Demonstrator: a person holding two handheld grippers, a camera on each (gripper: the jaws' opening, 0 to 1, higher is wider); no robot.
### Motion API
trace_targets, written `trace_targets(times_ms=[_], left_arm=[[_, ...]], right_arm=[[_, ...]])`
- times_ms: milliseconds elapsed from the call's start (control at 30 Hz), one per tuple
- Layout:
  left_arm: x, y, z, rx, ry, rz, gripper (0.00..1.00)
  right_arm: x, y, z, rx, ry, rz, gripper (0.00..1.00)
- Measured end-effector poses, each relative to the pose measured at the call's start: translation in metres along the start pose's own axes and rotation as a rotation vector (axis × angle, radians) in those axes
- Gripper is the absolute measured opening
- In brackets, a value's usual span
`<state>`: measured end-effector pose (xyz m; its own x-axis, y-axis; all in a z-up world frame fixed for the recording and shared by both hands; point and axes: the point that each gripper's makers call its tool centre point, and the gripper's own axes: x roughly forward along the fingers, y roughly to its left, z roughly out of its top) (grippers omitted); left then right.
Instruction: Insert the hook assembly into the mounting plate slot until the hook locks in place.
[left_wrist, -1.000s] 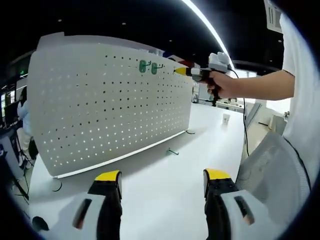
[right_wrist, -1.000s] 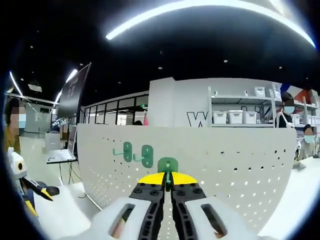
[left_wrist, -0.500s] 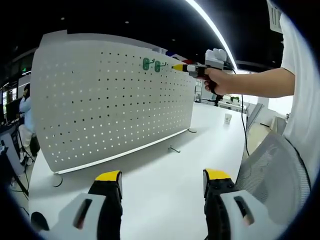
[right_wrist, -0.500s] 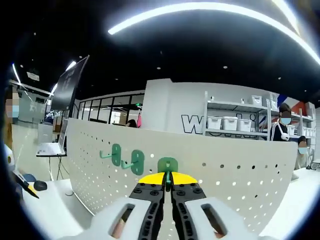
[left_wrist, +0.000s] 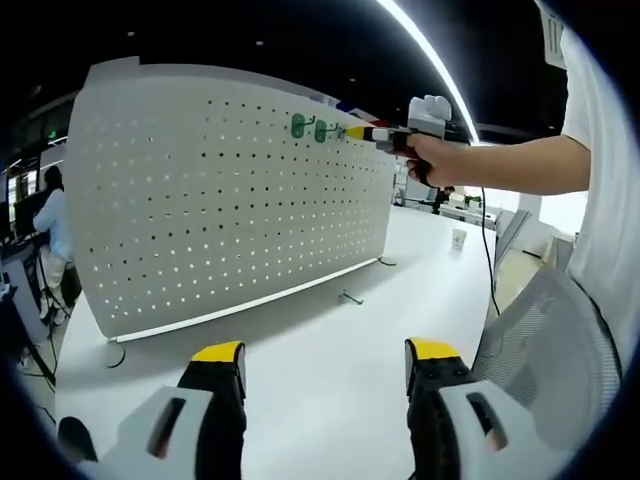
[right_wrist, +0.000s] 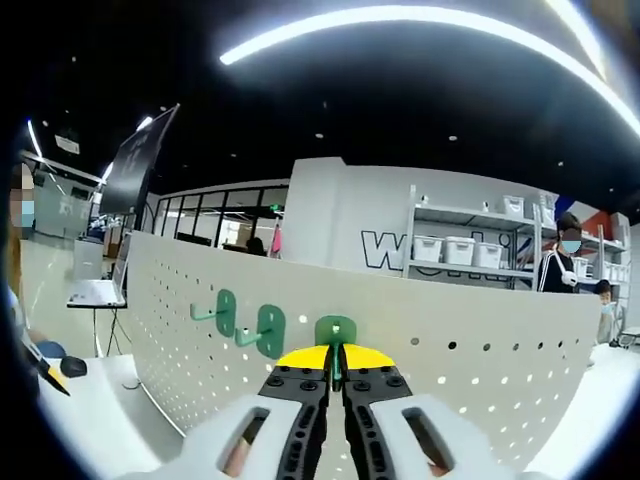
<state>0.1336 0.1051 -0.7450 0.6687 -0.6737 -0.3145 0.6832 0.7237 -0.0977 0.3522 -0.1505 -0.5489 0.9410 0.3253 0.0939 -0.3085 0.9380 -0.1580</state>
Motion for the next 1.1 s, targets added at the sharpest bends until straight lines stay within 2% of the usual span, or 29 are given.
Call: trace_targets(times_ms=[333,667,833,1100], left_arm=[[-0.001,0.003,-0.001,-0.015,-0.003,0.006,0.66],[0.001,0.002,-0.001,-0.017,-0.005,0.004,0.65],[0.0,0.002,-0.001,-0.02,-0.006,0.003,0.64],[-0.002,0.001,0.0,-0.026,-0.011,0.001,0.63]], right_arm=[[0.004,0.001,-0.002,0.005,0.013,-0.007,0.01],[0.007,0.0,-0.005,0.003,0.049,-0.048,0.01],[0.008,0.001,-0.005,-0.012,0.074,-0.098,0.01],[0.011,0.0,-0.007,0.012,0.102,-0.201,0.01]])
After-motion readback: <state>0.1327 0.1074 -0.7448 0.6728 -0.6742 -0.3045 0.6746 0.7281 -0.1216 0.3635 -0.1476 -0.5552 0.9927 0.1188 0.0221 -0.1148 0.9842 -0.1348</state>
